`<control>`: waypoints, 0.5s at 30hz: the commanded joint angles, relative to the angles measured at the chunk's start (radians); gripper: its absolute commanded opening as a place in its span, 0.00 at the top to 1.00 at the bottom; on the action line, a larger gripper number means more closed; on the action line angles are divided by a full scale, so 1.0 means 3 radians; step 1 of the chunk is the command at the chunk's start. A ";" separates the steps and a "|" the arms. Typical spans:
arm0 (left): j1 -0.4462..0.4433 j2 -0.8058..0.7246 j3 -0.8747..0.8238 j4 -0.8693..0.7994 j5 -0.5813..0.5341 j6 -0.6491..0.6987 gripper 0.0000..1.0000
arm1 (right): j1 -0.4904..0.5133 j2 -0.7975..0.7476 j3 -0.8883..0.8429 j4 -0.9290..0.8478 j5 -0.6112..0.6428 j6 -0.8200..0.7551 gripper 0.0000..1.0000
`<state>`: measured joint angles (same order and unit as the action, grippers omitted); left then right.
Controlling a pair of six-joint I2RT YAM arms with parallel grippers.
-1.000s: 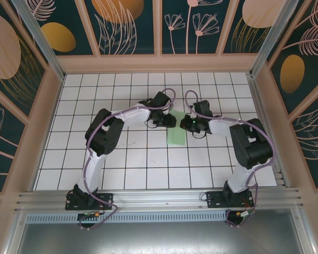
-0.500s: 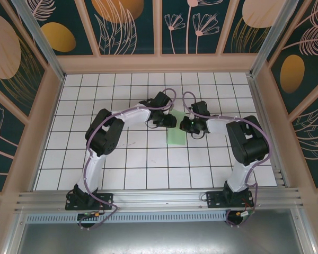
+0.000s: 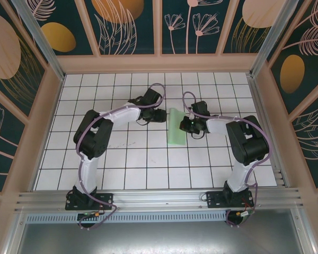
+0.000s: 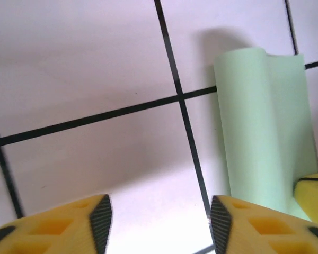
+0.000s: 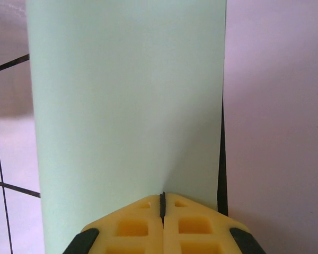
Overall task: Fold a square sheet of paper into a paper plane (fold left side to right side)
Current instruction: First fold the square sheet of paper in half at the center of the table.
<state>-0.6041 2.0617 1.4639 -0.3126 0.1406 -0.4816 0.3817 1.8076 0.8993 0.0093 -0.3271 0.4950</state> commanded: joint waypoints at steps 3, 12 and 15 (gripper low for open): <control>-0.0043 -0.0175 -0.0192 0.0596 0.0812 -0.0107 0.63 | 0.0058 0.0219 -0.0043 -0.0329 0.0129 -0.0090 0.97; -0.0065 0.0073 -0.0288 0.1132 0.1674 -0.0295 0.71 | 0.0068 0.0216 -0.0033 -0.0354 0.0145 -0.0101 0.97; -0.0071 0.0199 -0.0278 0.1132 0.1725 -0.0292 0.71 | 0.0070 0.0222 -0.0031 -0.0363 0.0154 -0.0106 0.97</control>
<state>-0.6220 2.0731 1.3918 -0.0139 0.5831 -0.5549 0.3847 1.8095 0.9047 0.0029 -0.3225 0.4797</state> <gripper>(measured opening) 0.286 0.063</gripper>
